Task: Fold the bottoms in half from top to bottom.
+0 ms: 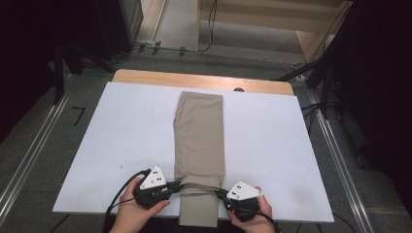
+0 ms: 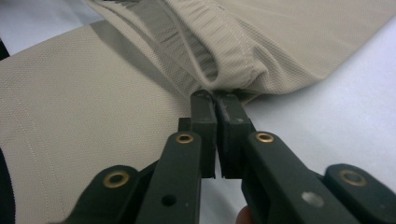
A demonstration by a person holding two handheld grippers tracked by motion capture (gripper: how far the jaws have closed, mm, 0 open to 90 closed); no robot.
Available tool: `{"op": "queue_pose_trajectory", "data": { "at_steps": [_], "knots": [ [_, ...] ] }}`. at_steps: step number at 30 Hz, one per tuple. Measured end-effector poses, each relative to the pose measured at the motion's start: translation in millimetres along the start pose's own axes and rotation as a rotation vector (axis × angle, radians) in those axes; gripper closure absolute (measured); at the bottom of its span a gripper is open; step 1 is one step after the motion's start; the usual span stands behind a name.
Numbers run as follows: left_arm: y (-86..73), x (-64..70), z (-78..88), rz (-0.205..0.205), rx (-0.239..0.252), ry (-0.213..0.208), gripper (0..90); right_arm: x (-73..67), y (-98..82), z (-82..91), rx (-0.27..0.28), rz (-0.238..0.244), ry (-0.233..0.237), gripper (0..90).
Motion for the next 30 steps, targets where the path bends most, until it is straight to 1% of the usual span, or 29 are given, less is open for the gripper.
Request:
{"op": "queue_pose_trajectory", "data": {
  "at_steps": [5,10,12,13,18,21,22,30],
  "knots": [
    [0.6,1.0,1.6,-0.008,0.004,-0.004,85.6,-0.1,0.9,1.6,0.009,-0.014,0.014,87.9],
    [4.0,4.5,8.5,-0.012,0.016,-0.01,85.7,-4.7,2.7,11.7,0.038,-0.035,0.038,88.1],
    [5.1,7.0,12.0,-0.008,0.025,-0.02,85.8,-7.8,3.3,16.6,0.045,-0.027,0.041,88.1],
    [5.0,9.0,13.8,-0.007,0.025,-0.025,85.8,-10.1,3.2,19.1,0.048,-0.027,0.045,88.2],
    [4.0,20.1,23.6,-0.027,0.032,-0.04,86.0,-21.3,0.0,28.2,0.054,-0.028,0.064,88.4],
    [2.9,26.8,31.4,-0.037,0.035,-0.055,86.0,-29.6,-2.9,33.9,0.06,-0.037,0.078,88.4],
    [2.3,29.2,33.9,-0.037,0.038,-0.059,86.0,-32.4,-3.9,36.0,0.061,-0.032,0.082,88.4],
    [-7.8,48.4,50.7,-0.044,0.028,-0.106,85.9,-56.4,-15.9,49.3,0.065,-0.041,0.123,88.3]
  ]
}}
Point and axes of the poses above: each handheld gripper's, and its own axes: z roughly backward along the jaws, y roughly out of its top, x roughly to its right, the point moved 7 cm from there along -z, roughly forward along the jaws, and after that the axes turned 13 degrees about y, right-handed, at the moved point
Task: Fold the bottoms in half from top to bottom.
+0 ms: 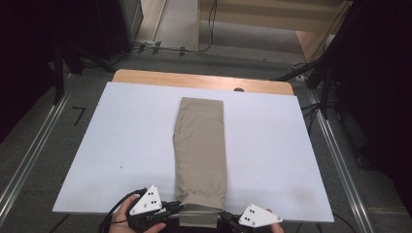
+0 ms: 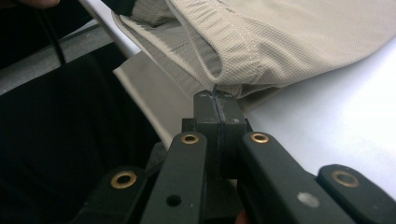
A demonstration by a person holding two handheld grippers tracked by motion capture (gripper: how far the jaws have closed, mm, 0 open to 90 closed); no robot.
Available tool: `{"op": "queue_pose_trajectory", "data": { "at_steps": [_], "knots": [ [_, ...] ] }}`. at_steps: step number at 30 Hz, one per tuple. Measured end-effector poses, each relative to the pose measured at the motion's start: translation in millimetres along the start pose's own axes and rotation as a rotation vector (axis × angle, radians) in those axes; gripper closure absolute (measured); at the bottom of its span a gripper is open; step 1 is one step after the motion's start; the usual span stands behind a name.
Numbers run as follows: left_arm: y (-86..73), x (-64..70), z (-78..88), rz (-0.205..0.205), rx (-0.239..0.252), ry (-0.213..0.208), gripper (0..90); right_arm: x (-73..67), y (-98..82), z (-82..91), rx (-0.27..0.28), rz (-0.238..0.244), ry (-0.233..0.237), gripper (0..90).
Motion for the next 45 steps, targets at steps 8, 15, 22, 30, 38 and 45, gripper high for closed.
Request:
{"op": "queue_pose_trajectory", "data": {
  "at_steps": [8,15,22,30,38,45],
  "knots": [
    [-6.2,17.2,13.3,-0.012,-0.019,-0.046,85.7,-22.3,-11.6,9.1,0.009,-0.009,0.033,87.7],
    [-1.8,9.5,21.1,0.08,0.068,-0.079,27.6,-27.9,-4.7,14.7,0.044,-0.006,0.056,22.5],
    [14.2,-10.6,15.9,0.102,0.105,-0.081,3.4,-9.6,11.0,16.6,0.095,-0.018,0.037,13.4],
    [32.6,-43.3,6.5,0.108,0.142,-0.093,0.0,11.4,37.3,16.2,0.115,0.006,0.037,0.0],
    [61.8,-74.4,-8.9,0.08,0.165,-0.066,0.0,48.6,74.8,16.6,0.165,0.018,-0.002,0.0],
    [88.7,-108.8,-31.1,0.074,0.158,-0.03,0.0,94.0,107.7,8.0,0.174,0.026,-0.02,0.0]
  ]
}}
Point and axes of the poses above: each handheld gripper's, and its own axes: z roughly backward along the jaws, y roughly out of its top, x roughly to its right, the point moved 7 cm from there along -z, roughly forward along the jaws, and after that the axes turned 13 degrees about y, right-handed, at the moved point
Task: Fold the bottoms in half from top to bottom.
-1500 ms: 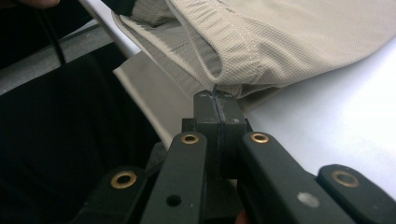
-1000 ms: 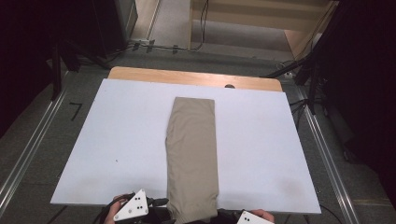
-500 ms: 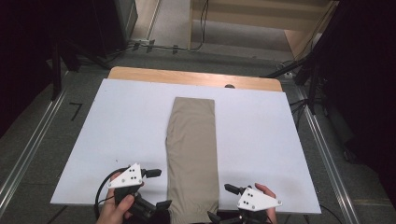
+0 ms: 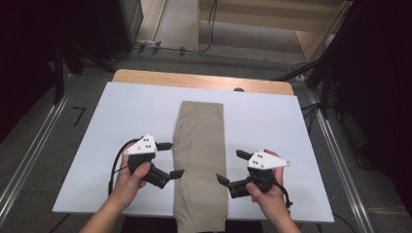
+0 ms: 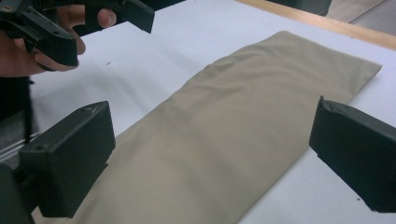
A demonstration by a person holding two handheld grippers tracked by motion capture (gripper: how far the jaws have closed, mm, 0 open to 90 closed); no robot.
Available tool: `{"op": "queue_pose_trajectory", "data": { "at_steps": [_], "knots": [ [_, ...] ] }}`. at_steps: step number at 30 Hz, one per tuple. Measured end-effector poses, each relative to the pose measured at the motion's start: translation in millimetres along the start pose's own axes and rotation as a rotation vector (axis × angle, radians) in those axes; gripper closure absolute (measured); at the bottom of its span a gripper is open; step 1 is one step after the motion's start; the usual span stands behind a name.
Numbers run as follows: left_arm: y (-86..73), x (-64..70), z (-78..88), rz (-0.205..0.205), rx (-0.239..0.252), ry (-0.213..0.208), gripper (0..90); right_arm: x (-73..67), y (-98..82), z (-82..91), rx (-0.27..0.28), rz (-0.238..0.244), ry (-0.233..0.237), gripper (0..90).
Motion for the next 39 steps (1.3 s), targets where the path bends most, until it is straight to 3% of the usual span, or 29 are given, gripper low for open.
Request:
{"op": "queue_pose_trajectory", "data": {
  "at_steps": [8,11,18,20,25,29,31,32,36,39],
  "knots": [
    [18.5,-56.1,-36.2,0.032,-0.014,0.051,0.0,72.8,20.2,-25.5,-0.002,-0.055,-0.045,0.0],
    [24.8,-78.0,-51.3,0.063,-0.02,0.064,0.0,98.2,24.8,-36.7,-0.002,-0.089,-0.034,0.0],
    [36.1,-116.1,-86.4,0.097,-0.049,0.091,0.0,142.5,33.8,-61.3,-0.039,-0.122,-0.032,0.0],
    [37.8,-125.1,-94.6,0.11,-0.054,0.095,0.0,154.5,35.3,-66.8,-0.041,-0.142,-0.04,6.4],
    [38.9,-146.5,-111.8,0.128,-0.079,0.107,0.0,180.6,39.5,-80.5,-0.061,-0.165,-0.041,6.5],
    [38.3,-160.5,-123.8,0.161,-0.115,0.105,0.0,197.5,41.8,-92.2,-0.081,-0.215,-0.043,6.6],
    [36.8,-167.3,-128.8,0.176,-0.129,0.11,0.0,204.1,42.2,-98.0,-0.08,-0.255,-0.036,12.5],
    [36.1,-169.8,-130.9,0.191,-0.13,0.099,0.0,208.1,41.9,-101.1,-0.089,-0.257,-0.06,13.7],
    [29.4,-182.3,-141.7,0.212,-0.188,0.172,9.1,220.9,40.7,-111.6,-0.132,-0.265,-0.11,20.9],
    [24.7,-187.7,-146.6,0.214,-0.221,0.203,17.8,228.8,42.7,-115.8,-0.123,-0.286,-0.142,28.6]
  ]
}}
Point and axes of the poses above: each handheld gripper's, and its own axes: z roughly backward along the jaws, y roughly out of its top, x roughly to its right, the point moved 7 cm from there along -z, roughly forward along the jaws, and after that the axes turned 13 degrees about y, right-handed, at the moved point
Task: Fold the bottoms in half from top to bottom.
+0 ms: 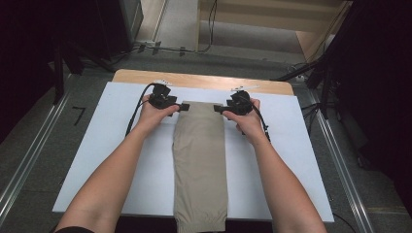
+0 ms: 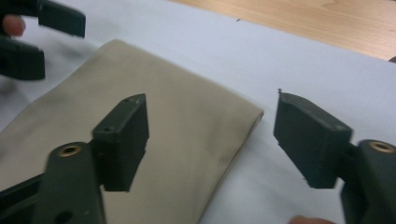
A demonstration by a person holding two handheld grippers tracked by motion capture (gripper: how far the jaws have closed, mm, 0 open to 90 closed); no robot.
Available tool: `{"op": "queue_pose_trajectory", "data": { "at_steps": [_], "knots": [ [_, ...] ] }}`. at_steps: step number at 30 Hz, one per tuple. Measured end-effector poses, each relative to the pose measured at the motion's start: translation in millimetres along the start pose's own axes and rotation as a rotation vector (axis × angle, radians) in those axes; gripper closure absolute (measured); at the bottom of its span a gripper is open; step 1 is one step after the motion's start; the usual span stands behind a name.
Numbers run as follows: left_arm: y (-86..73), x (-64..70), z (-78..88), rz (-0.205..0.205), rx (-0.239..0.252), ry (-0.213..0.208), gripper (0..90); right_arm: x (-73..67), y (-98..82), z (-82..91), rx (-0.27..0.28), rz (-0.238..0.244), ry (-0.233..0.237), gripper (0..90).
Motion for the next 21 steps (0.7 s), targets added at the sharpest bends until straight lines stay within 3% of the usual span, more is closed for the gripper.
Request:
{"op": "queue_pose_trajectory", "data": {
  "at_steps": [2,7,16,21],
  "knots": [
    [-1.7,-3.1,-3.9,0.001,-0.02,0.028,23.5,3.7,2.9,-1.8,0.005,-0.013,-0.022,33.1],
    [-2.3,-10.2,-12.5,0.037,-0.053,0.081,34.3,10.3,2.4,-6.7,-0.03,0.013,-0.05,40.9],
    [-1.1,-8.5,-21.9,0.027,-0.043,0.102,41.7,22.0,-8.8,-17.3,-0.077,0.027,-0.064,45.8],
    [1.1,-6.4,-25.8,0.031,-0.056,0.127,56.2,21.5,-10.0,-24.6,-0.075,0.038,-0.065,49.8]
  ]
}}
Point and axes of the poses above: each handheld gripper's, and its own axes: z roughly backward along the jaws, y roughly out of its top, x roughly to its right, the point moved 7 cm from there along -z, roughly forward along the jaws, and after that the axes turned 13 degrees about y, right-handed, at the moved point
